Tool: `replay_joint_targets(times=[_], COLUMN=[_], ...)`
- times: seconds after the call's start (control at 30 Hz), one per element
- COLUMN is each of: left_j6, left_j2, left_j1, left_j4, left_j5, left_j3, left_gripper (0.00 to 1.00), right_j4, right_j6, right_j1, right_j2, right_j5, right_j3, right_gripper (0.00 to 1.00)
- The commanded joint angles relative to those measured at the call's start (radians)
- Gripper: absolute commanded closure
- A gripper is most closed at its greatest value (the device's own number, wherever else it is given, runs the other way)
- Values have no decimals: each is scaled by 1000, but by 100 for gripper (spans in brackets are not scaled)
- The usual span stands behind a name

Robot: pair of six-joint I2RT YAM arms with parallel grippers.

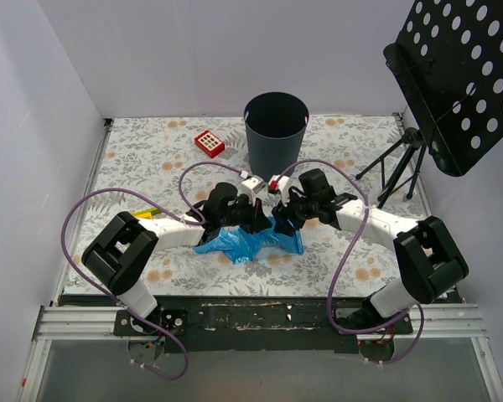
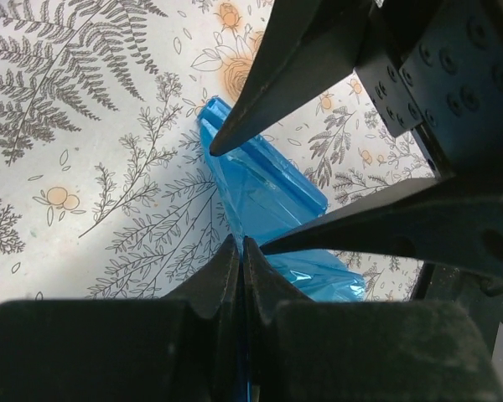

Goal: Put the trash bags into the trash bin

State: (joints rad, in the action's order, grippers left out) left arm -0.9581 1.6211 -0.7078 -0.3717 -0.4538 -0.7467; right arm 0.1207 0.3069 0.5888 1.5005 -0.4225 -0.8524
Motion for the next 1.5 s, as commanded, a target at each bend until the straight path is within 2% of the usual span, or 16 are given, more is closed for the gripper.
replay_joint_targets(times=[0.0,0.2,0.37,0.43,0.5,0.53,0.63,0.77,0.83,0.97,1.0,1.03,1.1,1.17,1.33,1.47], left_j6=[-21,-41,-47,-48,-47,-41,-18,39,59,104,114,125,143,154,214,228], left_j2=[-72,-79,-82,-86,-84,-83,-81,-79,-72,-41,-32,-17,16,54,140,177], left_j1=[10,16,21,25,25,27,28,31,31,34,34,34,34,33,45,74], left_j4=[13,13,24,24,33,39,60,77,76,11,-12,-33,-81,-82,-58,-15], left_j5=[24,27,27,30,38,49,96,196,250,193,146,98,11,-34,-169,-331], left_j3=[4,10,20,23,24,26,30,40,43,50,50,47,34,0,-89,-126], left_gripper=[100,100,100,100,100,100,100,100,100,100,96,79,55,48,46,52], right_j4=[-70,-145,-173,-184,-190,-191,-191,-152,-122,-17,-12,-9,-9,-10,-6,0], right_j6=[9,-63,-81,-97,-112,-123,-140,-124,-80,1,3,8,12,14,18,6], right_j1=[29,39,42,42,42,42,42,33,20,16,16,17,17,16,14,6], right_j2=[23,76,115,128,136,139,139,121,113,98,99,99,98,101,99,102], right_j5=[-15,37,106,108,94,87,56,7,-70,-145,-147,-147,-141,-139,-122,-104], right_j3=[13,12,10,12,12,12,19,32,26,13,10,10,10,7,-5,-11], right_gripper=[37,39,47,59,81,88,99,99,99,99,99,99,99,99,99,99])
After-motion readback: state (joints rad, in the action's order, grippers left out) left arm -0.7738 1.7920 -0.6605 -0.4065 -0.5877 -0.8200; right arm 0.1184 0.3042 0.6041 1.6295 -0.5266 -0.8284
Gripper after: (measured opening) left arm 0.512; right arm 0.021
